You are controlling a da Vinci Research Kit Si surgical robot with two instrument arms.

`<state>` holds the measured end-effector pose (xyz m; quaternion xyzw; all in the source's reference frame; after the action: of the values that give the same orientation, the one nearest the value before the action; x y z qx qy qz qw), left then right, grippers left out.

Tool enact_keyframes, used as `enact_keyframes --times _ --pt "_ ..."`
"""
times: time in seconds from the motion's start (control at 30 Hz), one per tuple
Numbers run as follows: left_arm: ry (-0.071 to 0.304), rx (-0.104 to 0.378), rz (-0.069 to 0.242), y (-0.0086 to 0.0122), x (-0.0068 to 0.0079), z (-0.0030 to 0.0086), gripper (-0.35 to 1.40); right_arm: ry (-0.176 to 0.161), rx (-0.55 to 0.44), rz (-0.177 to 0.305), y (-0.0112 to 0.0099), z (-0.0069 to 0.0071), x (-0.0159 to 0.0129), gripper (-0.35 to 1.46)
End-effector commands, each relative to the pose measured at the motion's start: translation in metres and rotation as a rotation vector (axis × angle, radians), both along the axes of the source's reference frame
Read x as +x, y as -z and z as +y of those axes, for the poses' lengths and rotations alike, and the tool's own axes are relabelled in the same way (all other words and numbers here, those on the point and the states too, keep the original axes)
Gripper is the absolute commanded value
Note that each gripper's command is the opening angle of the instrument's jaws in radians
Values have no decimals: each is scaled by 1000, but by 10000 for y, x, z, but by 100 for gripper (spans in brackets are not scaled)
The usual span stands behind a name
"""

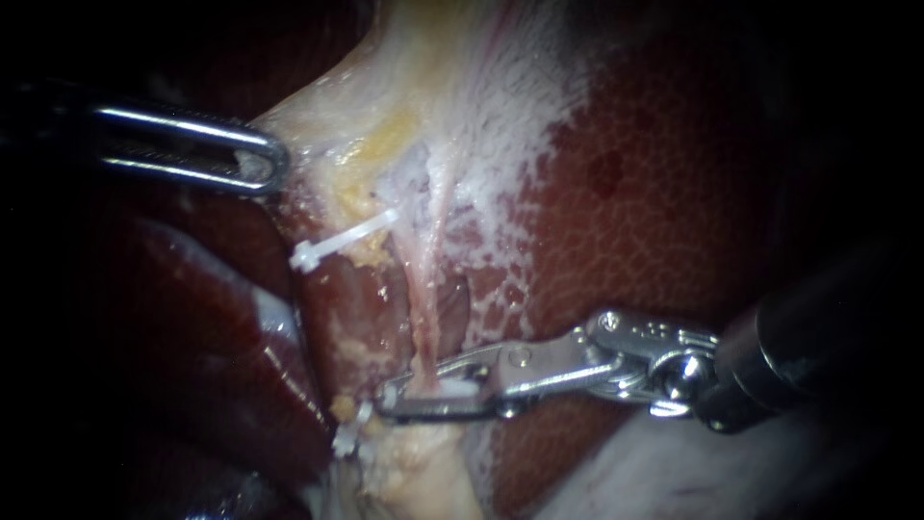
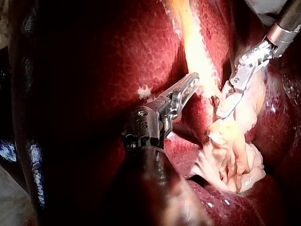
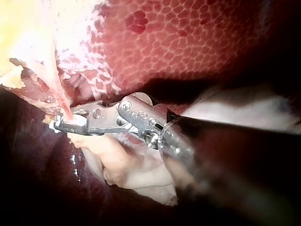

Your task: Going back first clip right tube

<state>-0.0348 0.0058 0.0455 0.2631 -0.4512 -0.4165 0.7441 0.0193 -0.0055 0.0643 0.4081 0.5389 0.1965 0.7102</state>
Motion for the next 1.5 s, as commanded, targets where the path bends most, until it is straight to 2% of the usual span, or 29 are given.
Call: enact_keyframes --times 0.03,0.27,0.4,0.5,0.6,0.73,0.87,1.03,1.3,1.5 --pt "0 0 0 0 0 0 -35 0 0 0 0 0 0 -35" --pt "0 -1 0 0 0 0 -35 0 0 0 0 0 0 -34" --pt "0 -1 0 -1 0 -1 -35 0 -1 0 -2 -1 2 9" --pt "0 -1 0 -1 0 -1 -35 -1 -7 1 -2 -1 5 30" --pt "0 -1 0 -1 0 -1 -35 -1 -30 6 -2 -1 6 41" --pt "0 -1 0 -1 0 -1 -35 -3 -77 16 -2 0 7 48" --pt "0 -2 1 -1 0 -2 -35 -29 -147 16 0 2 8 53" --pt "0 -2 1 -1 0 -2 -35 -40 -209 22 2 10 13 60" --pt "0 -2 1 -2 0 -3 -35 -42 -215 22 0 13 4 60" --pt "0 -4 1 -5 0 -5 -35 -39 -217 25 2 11 -20 60"
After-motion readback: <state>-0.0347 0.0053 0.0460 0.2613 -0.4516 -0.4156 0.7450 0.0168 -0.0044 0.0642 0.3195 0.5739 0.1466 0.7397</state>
